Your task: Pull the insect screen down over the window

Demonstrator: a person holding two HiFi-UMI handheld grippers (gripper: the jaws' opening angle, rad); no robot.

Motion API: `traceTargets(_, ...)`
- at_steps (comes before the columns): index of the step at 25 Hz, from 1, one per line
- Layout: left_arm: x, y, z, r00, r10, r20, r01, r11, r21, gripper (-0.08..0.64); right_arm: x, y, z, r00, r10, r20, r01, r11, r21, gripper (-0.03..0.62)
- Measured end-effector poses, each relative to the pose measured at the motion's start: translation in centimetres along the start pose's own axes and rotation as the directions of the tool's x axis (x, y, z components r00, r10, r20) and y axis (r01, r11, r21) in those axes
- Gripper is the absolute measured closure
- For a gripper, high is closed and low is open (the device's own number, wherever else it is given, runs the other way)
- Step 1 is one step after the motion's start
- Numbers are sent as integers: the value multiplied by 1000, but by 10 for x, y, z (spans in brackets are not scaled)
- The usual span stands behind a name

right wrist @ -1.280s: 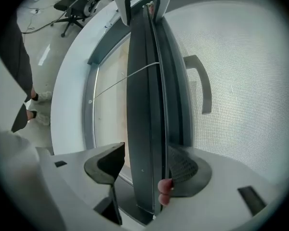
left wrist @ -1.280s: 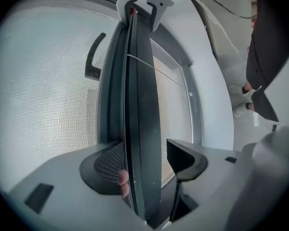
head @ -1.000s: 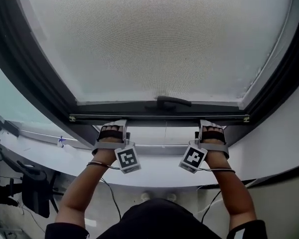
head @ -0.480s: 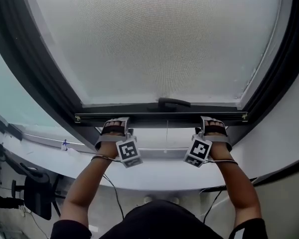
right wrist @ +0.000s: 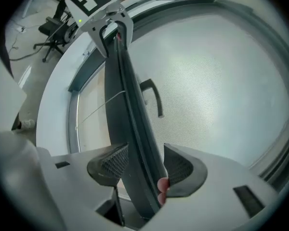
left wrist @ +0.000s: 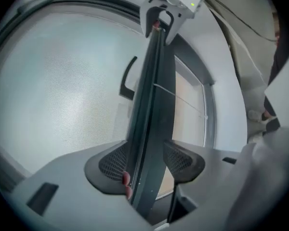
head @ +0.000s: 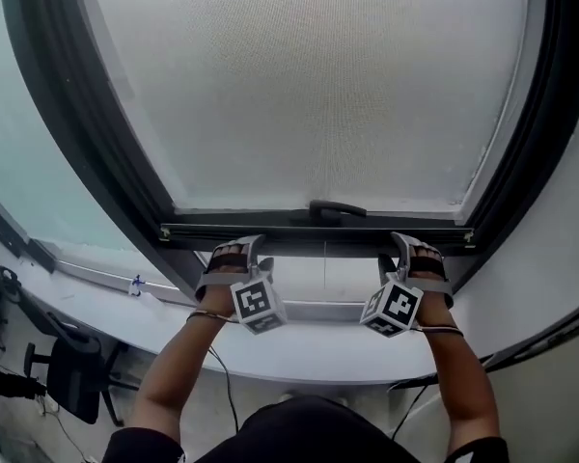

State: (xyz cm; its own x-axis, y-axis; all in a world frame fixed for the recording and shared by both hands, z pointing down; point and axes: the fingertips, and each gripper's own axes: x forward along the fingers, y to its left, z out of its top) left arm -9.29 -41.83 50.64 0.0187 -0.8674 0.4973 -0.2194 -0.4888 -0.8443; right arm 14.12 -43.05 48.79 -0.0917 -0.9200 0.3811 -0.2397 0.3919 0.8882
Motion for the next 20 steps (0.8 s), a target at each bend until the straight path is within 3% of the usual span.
traceTargets(2,-15,3,14,997,12,71,-2,990,-139,344,-11,-3,4,999,1,32,-3,998,56,359)
traceTargets(4,-27,0,24,989,31,143,13,953,-303,367,-21,-5,8,997,-3,71,-5,994,105,359)
traceTargets(6,-37,-4,26,982,64,177,19,902,-432,381,-31,-6,12,993,-17,119,-4,986,167,368)
traceTargets(9,-55,-8,29,969,103,223,51,803,-593,433,-47,-7,20,982,-50,180,-2,962,275,433)
traceTargets(11,-67,-8,32,959,133,250,66,753,-654,475,-58,-6,26,974,-78,212,5,946,325,451)
traceTargets(14,-81,-11,34,952,169,256,59,718,-693,522,-76,-7,35,963,-129,238,21,913,408,488)
traceTargets(16,-90,-17,35,948,180,264,71,687,-724,536,-90,-6,38,957,-165,239,29,874,486,545)
traceTargets(18,-100,-25,32,941,190,278,99,634,-767,556,-104,0,40,954,-190,230,29,828,560,586)
traceTargets(20,-111,-31,24,935,200,292,128,580,-804,557,-117,10,44,954,-199,223,20,786,617,586)
